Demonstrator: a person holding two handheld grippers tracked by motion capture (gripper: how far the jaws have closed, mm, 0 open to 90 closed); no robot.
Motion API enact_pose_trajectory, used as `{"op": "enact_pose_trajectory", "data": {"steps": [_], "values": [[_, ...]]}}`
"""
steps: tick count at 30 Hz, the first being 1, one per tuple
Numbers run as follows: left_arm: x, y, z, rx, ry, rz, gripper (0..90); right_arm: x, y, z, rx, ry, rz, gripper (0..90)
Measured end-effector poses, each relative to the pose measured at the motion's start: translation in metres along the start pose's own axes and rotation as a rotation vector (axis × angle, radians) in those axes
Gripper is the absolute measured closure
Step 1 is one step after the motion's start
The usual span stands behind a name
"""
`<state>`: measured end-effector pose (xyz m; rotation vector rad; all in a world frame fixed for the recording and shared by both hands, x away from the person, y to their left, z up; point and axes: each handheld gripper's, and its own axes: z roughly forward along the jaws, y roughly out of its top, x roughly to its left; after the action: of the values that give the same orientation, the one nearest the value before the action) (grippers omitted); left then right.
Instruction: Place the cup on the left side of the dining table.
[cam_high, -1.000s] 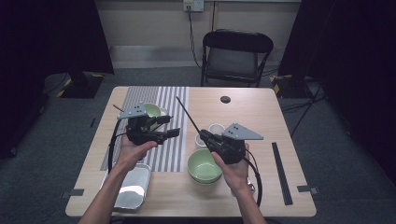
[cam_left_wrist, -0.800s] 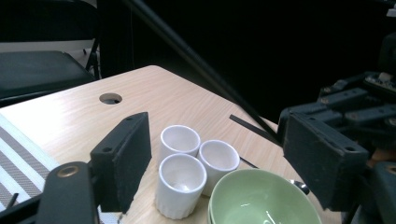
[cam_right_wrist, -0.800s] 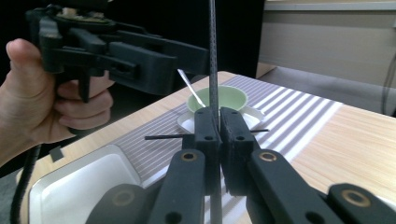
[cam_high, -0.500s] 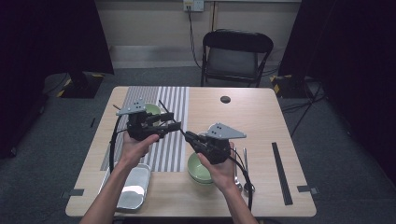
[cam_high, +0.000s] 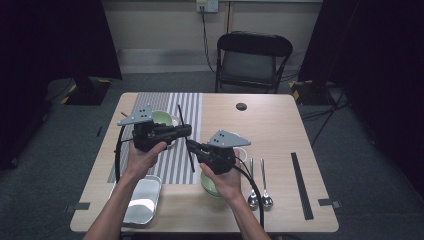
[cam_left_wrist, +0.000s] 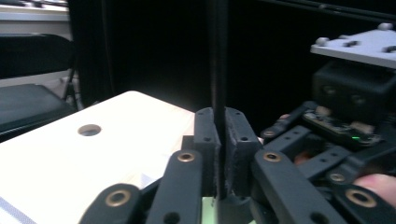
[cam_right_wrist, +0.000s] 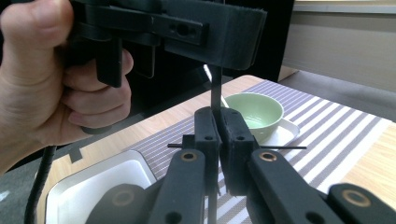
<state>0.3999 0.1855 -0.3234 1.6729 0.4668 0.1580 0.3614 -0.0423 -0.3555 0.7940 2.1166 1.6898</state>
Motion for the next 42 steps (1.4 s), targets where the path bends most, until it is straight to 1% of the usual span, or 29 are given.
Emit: {"op": "enact_pose_trajectory", "data": {"steps": [3,4,5,6,7,8,9,10,12,13,14,15,16,17,18,20,22,24,25,26,31,32,35,36,37,39,40,41,42], "values": [[-0.001,0.001,-0.002,0.003,-0.004,0.003,86.2,0.0,0.001,0.002,0.008,0.013,-0.004,85.8],[-0.001,0.002,-0.004,-0.001,-0.009,0.004,86.2,0.0,0.0,0.003,0.003,0.019,-0.005,82.6],[-0.002,0.003,-0.006,-0.002,-0.007,0.007,86.2,0.001,0.0,0.003,0.005,0.018,-0.008,76.6],[-0.002,0.005,-0.009,-0.013,-0.01,0.009,86.2,0.0,-0.001,0.004,0.015,0.026,-0.009,74.6],[-0.003,0.006,-0.011,-0.015,-0.007,0.012,86.1,0.0,-0.004,0.005,0.03,0.037,-0.014,70.0],[-0.004,0.009,-0.014,-0.021,-0.003,0.028,86.1,0.0,-0.005,0.006,0.046,0.035,-0.016,67.1],[-0.005,0.01,-0.016,-0.028,0.0,0.033,86.1,0.0,-0.008,0.007,0.065,0.041,-0.018,67.0],[-0.005,0.014,-0.02,-0.046,-0.013,0.03,86.1,0.001,-0.012,0.008,0.077,0.056,-0.023,67.3],[-0.006,0.017,-0.022,-0.041,0.007,0.046,86.2,0.002,-0.015,0.01,0.093,0.072,-0.026,67.3],[-0.006,0.017,-0.022,-0.041,0.007,0.046,86.1,0.002,-0.015,0.01,0.093,0.072,-0.026,67.3],[-0.007,0.02,-0.024,-0.045,0.001,0.055,86.1,0.004,-0.017,0.012,0.113,0.082,-0.036,69.5],[-0.007,0.021,-0.025,-0.051,0.007,0.06,86.1,0.004,-0.018,0.013,0.121,0.087,-0.037,71.6],[-0.007,0.021,-0.025,-0.051,0.007,0.06,86.2,0.004,-0.018,0.013,0.121,0.087,-0.037,71.6],[-0.007,0.022,-0.027,-0.059,-0.004,0.053,86.2,0.004,-0.019,0.014,0.127,0.091,-0.035,71.8],[-0.007,0.022,-0.027,-0.061,-0.012,0.056,86.1,0.003,-0.023,0.018,0.135,0.102,-0.025,79.5],[-0.007,0.02,-0.026,-0.051,-0.011,0.059,86.1,0.002,-0.026,0.02,0.142,0.103,-0.006,82.7],[-0.007,0.018,-0.024,-0.048,-0.008,0.059,86.0,0.002,-0.027,0.021,0.145,0.104,-0.002,83.9],[-0.005,0.016,-0.023,-0.048,-0.003,0.047,85.0,0.004,-0.028,0.022,0.149,0.107,-0.005,85.5],[-0.004,0.014,-0.023,-0.048,0.002,0.041,81.0,0.005,-0.028,0.022,0.14,0.109,-0.002,85.9],[-0.003,0.01,-0.022,-0.038,0.01,0.022,75.0,0.004,-0.026,0.022,0.124,0.115,0.013,85.9],[-0.002,0.002,-0.022,-0.027,0.006,0.019,74.6,0.002,-0.02,0.02,0.109,0.109,0.011,86.0],[0.0,-0.001,-0.021,-0.011,0.003,0.017,73.3,0.002,-0.017,0.02,0.111,0.109,0.002,86.0],[-0.001,-0.005,-0.019,-0.004,0.001,0.016,74.0,0.003,-0.014,0.02,0.105,0.113,0.0,86.0],[-0.001,-0.009,-0.018,0.013,-0.006,0.015,74.0,0.004,-0.012,0.02,0.106,0.114,-0.001,86.0],[-0.001,-0.011,-0.017,0.017,0.0,0.015,73.7,0.004,-0.011,0.021,0.101,0.119,0.001,86.0],[0.0,-0.013,-0.017,0.018,-0.004,0.009,74.2,0.005,-0.011,0.021,0.102,0.122,-0.004,86.0],[0.0,-0.015,-0.018,0.027,-0.02,0.017,79.3,0.008,-0.01,0.022,0.109,0.125,-0.019,85.9],[-0.001,-0.016,-0.018,0.031,-0.032,0.025,84.7,0.009,-0.011,0.023,0.112,0.123,-0.019,85.9],[-0.002,-0.016,-0.018,0.032,-0.024,0.029,84.7,0.009,-0.012,0.023,0.113,0.128,-0.02,85.4]]}}
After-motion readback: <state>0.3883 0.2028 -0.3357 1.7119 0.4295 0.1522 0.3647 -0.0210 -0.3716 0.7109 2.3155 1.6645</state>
